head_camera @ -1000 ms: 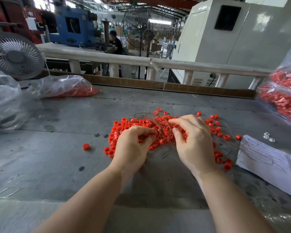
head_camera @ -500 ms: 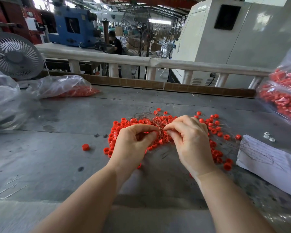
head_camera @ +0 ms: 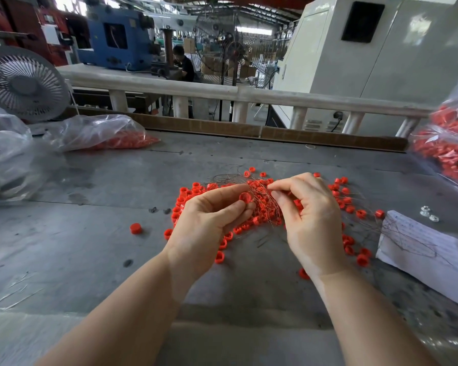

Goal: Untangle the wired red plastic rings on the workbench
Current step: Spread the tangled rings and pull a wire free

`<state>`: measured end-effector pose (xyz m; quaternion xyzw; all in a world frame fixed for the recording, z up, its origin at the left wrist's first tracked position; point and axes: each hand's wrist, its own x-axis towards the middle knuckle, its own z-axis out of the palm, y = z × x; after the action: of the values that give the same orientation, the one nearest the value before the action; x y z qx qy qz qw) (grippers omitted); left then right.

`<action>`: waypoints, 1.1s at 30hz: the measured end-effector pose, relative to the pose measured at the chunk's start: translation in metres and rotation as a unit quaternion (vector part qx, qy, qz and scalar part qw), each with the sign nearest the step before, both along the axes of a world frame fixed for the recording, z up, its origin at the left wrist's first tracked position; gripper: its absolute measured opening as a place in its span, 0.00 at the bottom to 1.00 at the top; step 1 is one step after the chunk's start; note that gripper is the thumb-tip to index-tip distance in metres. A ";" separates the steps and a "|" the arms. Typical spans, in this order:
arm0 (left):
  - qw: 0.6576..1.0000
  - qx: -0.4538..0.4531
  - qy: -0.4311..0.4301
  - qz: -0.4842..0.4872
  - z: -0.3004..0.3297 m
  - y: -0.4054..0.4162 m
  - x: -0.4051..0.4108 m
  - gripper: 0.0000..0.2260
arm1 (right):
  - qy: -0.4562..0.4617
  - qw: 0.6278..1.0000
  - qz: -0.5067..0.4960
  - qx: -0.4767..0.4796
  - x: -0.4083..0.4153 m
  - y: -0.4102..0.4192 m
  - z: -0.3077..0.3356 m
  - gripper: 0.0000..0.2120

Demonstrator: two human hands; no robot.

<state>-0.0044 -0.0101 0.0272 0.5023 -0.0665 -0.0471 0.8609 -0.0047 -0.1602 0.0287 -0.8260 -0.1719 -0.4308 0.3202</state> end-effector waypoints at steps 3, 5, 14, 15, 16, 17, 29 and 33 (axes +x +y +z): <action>1.000 -0.010 -0.001 -0.003 0.000 0.000 0.000 0.10 | 0.006 1.000 0.020 0.015 0.000 0.002 0.000 0.03; 1.000 -0.018 -0.003 -0.005 0.000 0.001 0.000 0.09 | 0.011 0.999 0.032 0.027 0.000 0.002 0.000 0.04; 0.999 -0.035 -0.006 -0.022 0.000 0.001 0.000 0.09 | 0.027 0.997 0.041 0.060 0.000 0.003 0.000 0.06; 0.999 -0.036 -0.007 -0.023 0.000 0.001 0.000 0.09 | 0.028 0.997 0.038 0.062 0.000 0.004 0.000 0.06; 0.999 -0.036 -0.007 -0.025 0.000 0.002 0.000 0.09 | 0.029 0.997 0.036 0.064 0.000 0.004 0.000 0.05; 0.999 -0.038 -0.008 -0.027 0.000 0.002 0.000 0.09 | 0.030 0.997 0.034 0.066 0.000 0.004 0.000 0.05; 0.998 -0.019 -0.048 -0.023 -0.001 0.001 0.000 0.14 | 0.069 0.994 0.026 0.075 -0.001 0.006 -0.001 0.05; 0.998 0.016 -0.067 -0.004 -0.002 0.002 -0.001 0.18 | 0.067 0.995 0.028 0.072 -0.002 0.006 0.000 0.06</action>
<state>-0.0051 -0.0077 0.0251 0.5177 -0.1259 -0.0180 0.8461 -0.0066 -0.1539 0.0287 -0.8226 -0.1417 -0.3762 0.4021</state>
